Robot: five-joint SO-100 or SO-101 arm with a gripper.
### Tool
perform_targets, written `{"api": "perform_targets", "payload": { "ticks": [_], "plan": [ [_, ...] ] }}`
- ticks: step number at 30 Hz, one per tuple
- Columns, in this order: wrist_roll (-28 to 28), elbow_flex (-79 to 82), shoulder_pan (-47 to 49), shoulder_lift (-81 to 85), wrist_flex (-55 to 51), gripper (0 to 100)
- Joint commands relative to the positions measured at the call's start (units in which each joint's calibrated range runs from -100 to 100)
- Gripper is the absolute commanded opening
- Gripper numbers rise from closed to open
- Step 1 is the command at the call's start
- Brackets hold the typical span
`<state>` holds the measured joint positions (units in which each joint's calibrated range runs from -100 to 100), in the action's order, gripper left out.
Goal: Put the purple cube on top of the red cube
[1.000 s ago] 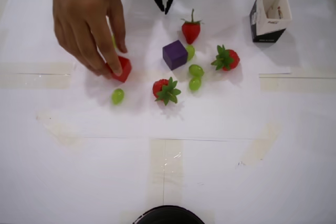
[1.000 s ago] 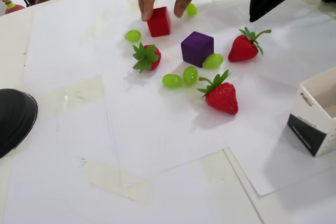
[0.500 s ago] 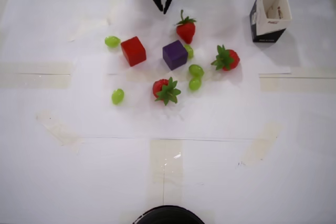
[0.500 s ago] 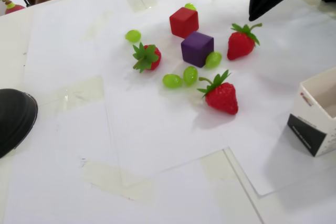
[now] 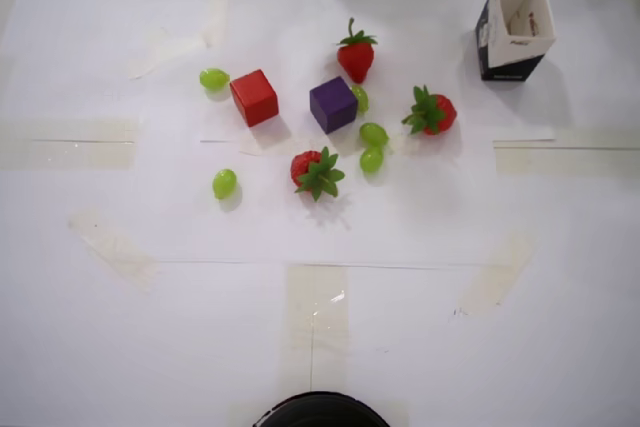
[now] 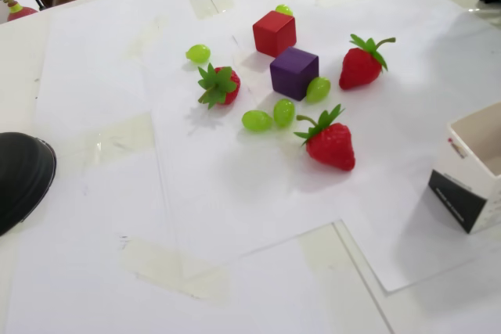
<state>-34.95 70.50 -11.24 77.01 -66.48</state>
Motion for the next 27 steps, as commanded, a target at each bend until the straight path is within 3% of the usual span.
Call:
{"api": "perform_targets", "payload": {
  "ticks": [1,8,27],
  "plan": [
    [5.91,-32.68,1.16,-27.57,-1.16,0],
    [9.23,-51.95,3.81,-49.15,-4.51,0],
    [15.97,-60.86,1.53,-79.25,1.04,0]
  ]
}}
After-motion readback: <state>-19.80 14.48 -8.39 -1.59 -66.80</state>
